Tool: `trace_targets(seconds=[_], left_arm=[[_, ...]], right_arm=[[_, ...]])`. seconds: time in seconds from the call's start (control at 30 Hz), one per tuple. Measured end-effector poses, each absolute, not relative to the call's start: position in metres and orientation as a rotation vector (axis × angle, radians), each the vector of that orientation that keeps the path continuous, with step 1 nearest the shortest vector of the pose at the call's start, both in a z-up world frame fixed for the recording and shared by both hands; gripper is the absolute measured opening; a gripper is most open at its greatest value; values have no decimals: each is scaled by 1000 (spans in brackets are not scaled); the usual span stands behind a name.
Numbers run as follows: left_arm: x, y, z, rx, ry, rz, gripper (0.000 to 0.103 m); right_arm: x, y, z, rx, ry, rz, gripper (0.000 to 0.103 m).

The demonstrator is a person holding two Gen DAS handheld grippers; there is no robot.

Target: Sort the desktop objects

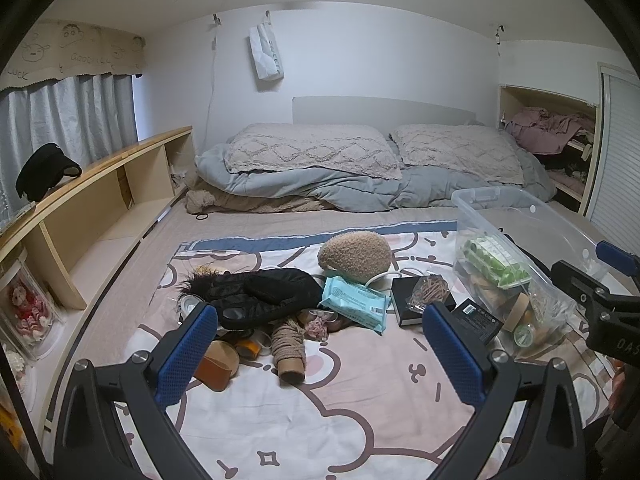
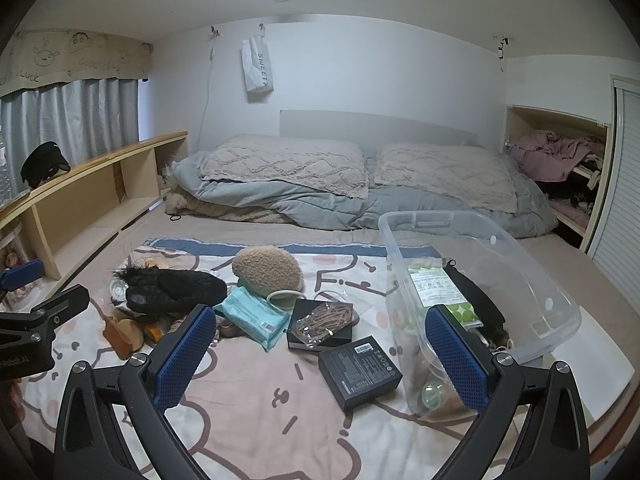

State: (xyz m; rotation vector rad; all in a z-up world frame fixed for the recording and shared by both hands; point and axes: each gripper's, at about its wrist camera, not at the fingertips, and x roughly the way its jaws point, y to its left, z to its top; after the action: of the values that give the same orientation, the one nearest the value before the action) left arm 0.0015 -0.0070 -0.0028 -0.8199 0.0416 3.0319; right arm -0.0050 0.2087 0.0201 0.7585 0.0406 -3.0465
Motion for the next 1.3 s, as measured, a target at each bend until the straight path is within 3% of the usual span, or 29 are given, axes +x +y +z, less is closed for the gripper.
trace_targets(seconds=[1.3], left_arm=[[23, -1, 12, -765, 34, 3042, 103]], right_arm=[[16, 221, 31, 780, -57, -3054, 103]])
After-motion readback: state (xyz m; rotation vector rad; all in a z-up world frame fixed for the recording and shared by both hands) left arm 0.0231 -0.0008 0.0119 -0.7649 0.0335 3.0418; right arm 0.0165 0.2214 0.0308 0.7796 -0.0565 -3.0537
